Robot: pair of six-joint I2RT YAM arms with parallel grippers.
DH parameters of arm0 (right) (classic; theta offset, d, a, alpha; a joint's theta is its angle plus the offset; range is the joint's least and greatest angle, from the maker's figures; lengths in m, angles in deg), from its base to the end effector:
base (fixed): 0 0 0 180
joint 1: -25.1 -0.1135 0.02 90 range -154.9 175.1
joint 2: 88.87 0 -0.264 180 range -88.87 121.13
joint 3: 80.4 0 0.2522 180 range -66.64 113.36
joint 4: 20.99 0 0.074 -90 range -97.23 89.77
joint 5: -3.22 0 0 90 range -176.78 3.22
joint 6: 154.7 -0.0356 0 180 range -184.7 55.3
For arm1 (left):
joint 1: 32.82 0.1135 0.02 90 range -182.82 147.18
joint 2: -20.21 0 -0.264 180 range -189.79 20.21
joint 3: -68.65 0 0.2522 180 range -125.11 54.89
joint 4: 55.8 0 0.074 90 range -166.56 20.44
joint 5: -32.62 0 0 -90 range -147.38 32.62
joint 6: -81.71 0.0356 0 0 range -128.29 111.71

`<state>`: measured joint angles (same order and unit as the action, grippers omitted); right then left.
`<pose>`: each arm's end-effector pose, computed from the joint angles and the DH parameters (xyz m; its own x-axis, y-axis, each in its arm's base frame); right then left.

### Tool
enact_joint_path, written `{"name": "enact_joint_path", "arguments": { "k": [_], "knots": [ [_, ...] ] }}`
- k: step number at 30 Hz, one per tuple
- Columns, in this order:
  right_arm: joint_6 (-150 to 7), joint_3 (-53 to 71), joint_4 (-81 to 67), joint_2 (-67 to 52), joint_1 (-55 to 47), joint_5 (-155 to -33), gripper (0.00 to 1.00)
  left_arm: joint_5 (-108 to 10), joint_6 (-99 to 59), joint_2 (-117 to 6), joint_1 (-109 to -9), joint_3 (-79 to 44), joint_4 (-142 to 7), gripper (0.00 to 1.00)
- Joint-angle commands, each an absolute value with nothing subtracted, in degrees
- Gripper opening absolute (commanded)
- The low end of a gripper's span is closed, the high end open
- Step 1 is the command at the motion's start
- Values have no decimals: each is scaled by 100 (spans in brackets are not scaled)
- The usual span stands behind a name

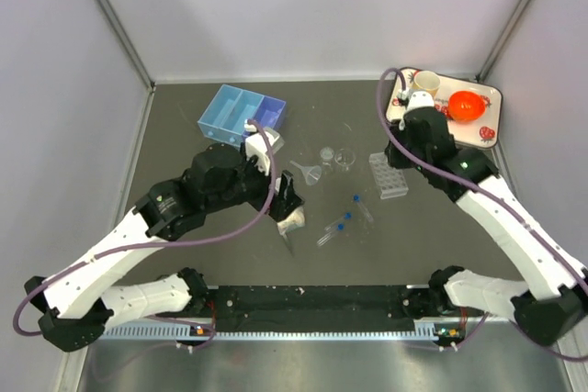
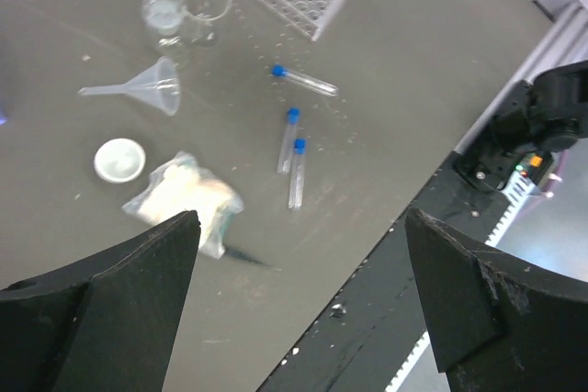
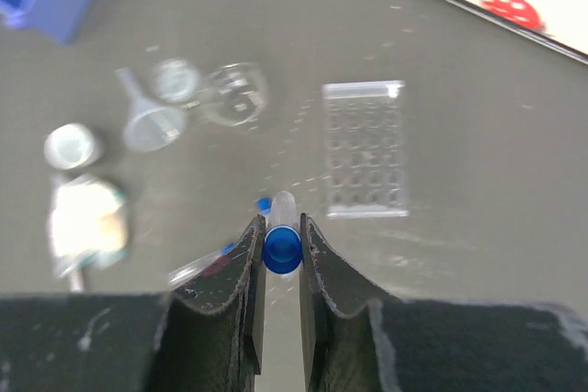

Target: Organize the chemistry lab equipment

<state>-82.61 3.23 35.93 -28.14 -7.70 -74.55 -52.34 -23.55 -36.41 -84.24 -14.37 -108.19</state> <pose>0.1835 0.1093 0.3811 -0.5649 -0.0065 -0.8251 -0.2187 0.9654 0.1421 0.1217 -0.1575 0.3981 -0.4816 0.1832 -0.8570 0.7268 0.6299 -0.2737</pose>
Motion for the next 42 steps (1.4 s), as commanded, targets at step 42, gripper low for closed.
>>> {"name": "enact_joint_path", "arguments": {
  "k": [42],
  "knots": [
    [-8246, 262, 1764, 297, 1165, -7359, 0, -5773, -2288, -2645, -8433, -400, -10682, 99]
  ]
}}
